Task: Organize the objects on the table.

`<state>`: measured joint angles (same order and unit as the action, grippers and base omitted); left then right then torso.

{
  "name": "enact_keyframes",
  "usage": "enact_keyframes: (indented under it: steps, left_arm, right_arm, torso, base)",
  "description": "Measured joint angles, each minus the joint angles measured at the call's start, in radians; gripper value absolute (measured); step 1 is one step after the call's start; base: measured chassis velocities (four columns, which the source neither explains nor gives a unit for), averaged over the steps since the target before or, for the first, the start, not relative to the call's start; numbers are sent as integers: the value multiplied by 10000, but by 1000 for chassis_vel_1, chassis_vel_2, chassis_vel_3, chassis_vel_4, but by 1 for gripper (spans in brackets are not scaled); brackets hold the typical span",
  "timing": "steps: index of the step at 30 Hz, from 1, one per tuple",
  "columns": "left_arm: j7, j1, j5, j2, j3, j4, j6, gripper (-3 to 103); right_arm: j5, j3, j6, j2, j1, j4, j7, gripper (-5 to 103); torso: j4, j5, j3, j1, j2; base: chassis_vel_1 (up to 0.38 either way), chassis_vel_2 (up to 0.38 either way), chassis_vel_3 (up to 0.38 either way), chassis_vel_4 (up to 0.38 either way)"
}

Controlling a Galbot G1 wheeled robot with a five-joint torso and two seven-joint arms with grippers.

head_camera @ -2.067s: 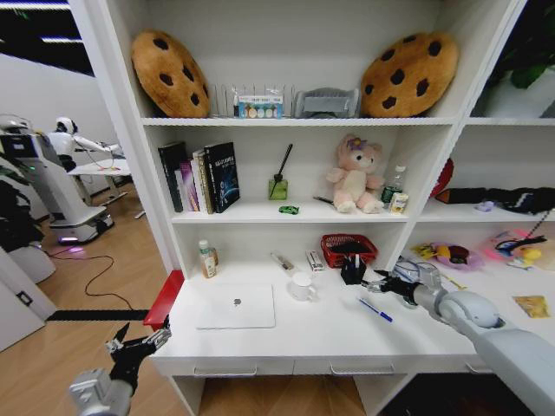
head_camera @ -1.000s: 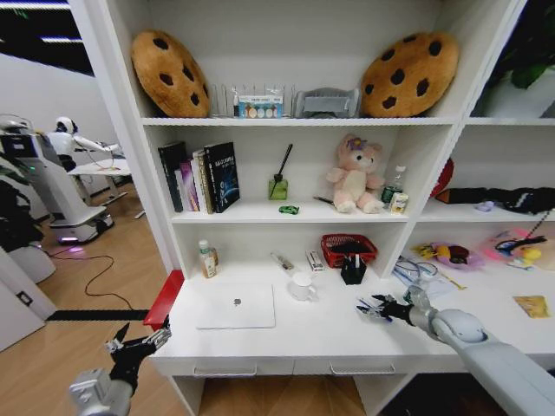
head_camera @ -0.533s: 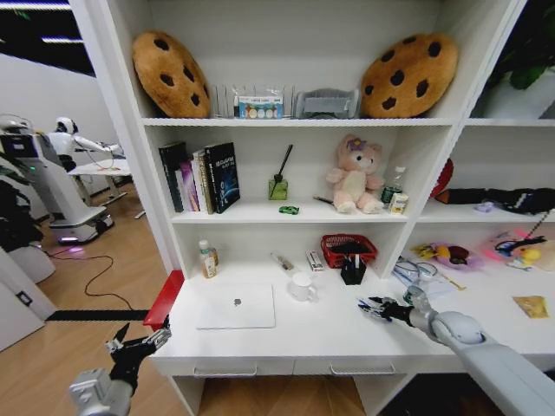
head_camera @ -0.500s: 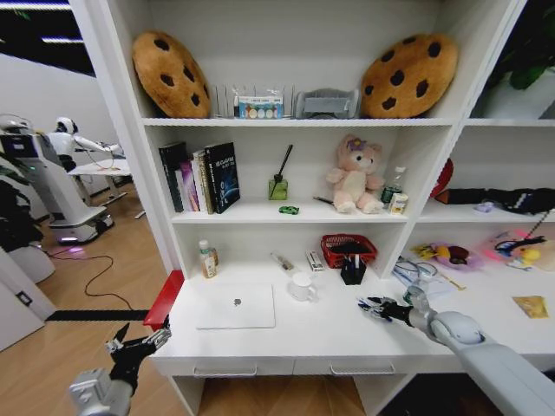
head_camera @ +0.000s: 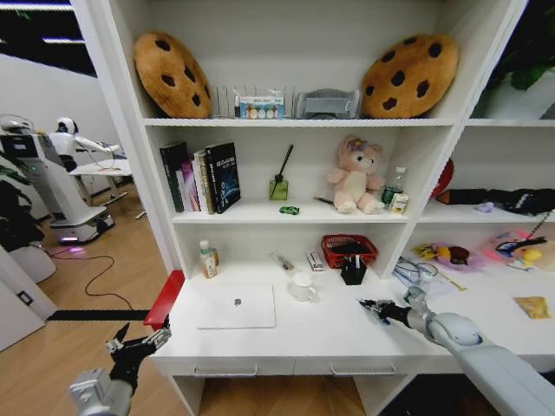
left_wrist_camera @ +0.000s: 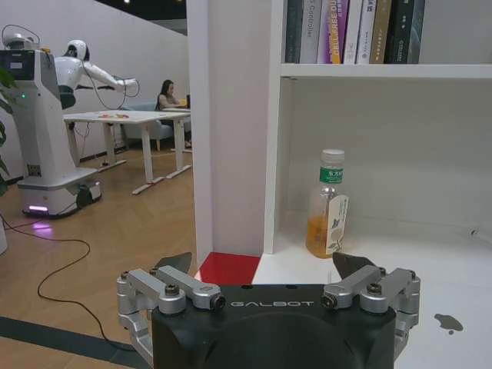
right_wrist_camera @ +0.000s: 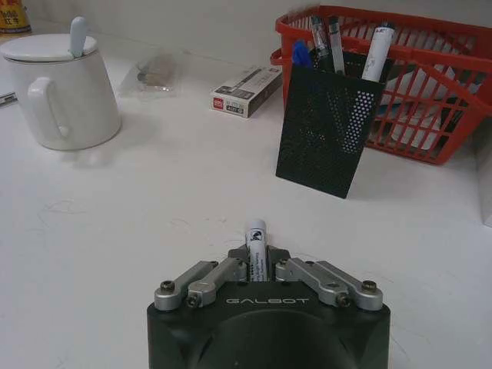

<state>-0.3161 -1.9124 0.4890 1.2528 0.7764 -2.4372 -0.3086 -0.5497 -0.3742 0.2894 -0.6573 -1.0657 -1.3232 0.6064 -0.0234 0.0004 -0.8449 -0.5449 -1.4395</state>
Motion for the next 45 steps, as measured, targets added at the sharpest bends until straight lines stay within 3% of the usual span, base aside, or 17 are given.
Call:
enact_keyframes:
  steps: [4,6,7,9,11,12,13,15,16,17,18,19,20,21,23,27,45]
  left_arm:
    - [0,0,0,0,0,0,0,100]
    - [1,0,0,0,0,0,0,100]
    - [1,0,0,0,0,0,0,100]
    - [1,0,0,0,0,0,0,100]
    - [1,0,0,0,0,0,0,100]
    - [1,0,0,0,0,0,0,100]
    - [1,0,0,0,0,0,0,100]
    - [1,0,1,0,0,0,0,100]
    - [1,0,1,0,0,0,0,100]
    - [1,0,1,0,0,0,0,100]
    - [1,0,1,0,0,0,0,100]
    - [1,0,1,0,-1,0,0,100]
    - [1,0,0,0,0,0,0,100]
    - [1,0,0,0,0,0,0,100]
    - [-2,0,0,0,0,0,0,100]
    - [-6,0,1,0,0,0,0,100]
    - [-4,1,0,0,0,0,0,100]
  right_arm:
    - [-677,-76,27,23,-54,-272,-392,12]
    - [-1904,-233,-405,-20,-38,-768,-1155,12]
    - [-1904,-233,-405,-20,-38,-768,-1155,12]
    - [-2733,-377,-886,-137,98,-1245,-1907,12]
    - [-2847,-378,-1075,-164,163,-1315,-2086,12]
    - [-2904,-309,-1749,-261,354,-1355,-2474,12]
    - [-2904,-309,-1749,-261,354,-1355,-2474,12]
    - [-2659,85,-3410,-583,835,-1136,-3369,12]
    - [-2659,85,-3410,-583,835,-1136,-3369,12]
    - [-2358,424,-4228,-846,1176,-913,-3990,12]
    - [-2358,424,-4228,-846,1176,-913,-3990,12]
    - [-1649,986,-5282,-1228,1673,-454,-4943,12]
    - [-1331,1238,-5724,-1405,1892,-217,-5296,12]
    - [-1331,1238,-5724,-1405,1892,-217,-5296,12]
    - [-246,1813,-6870,-1913,2601,625,-6184,12]
    - [444,2241,-7759,-2341,3374,1641,-6663,12]
    - [630,2628,-8025,-2885,4198,3196,-6399,12]
  torso:
    - [-6,9,-3,-1,3]
    - [0,-2,-2,-2,2]
    - [0,-2,-2,-2,2]
    - [1,0,-1,-2,3]
    - [2,-4,0,-2,2]
    - [1,-8,1,-2,1]
    - [1,-8,1,-2,1]
    - [-1,-5,1,-2,0]
    - [-1,-5,1,-2,0]
    - [1,-7,1,-2,0]
    - [1,-7,1,-2,0]
    - [2,-6,1,-2,0]
    - [3,-2,1,-2,0]
    - [3,-2,1,-2,0]
    - [5,-7,1,-2,0]
    - [2,-4,1,-2,0]
    - [2,-5,2,0,-3]
  base:
    - [0,0,0,0]
    - [0,0,0,0]
    - [0,0,0,0]
    - [0,0,0,0]
    - [0,0,0,0]
    - [0,0,0,0]
    - [0,0,0,0]
    - [0,0,0,0]
    - [0,0,0,0]
    - [0,0,0,0]
    - [0,0,0,0]
    - [0,0,0,0]
    - [0,0,0,0]
    - [0,0,0,0]
    - [0,0,0,0]
    - [0,0,0,0]
    - [0,0,0,0]
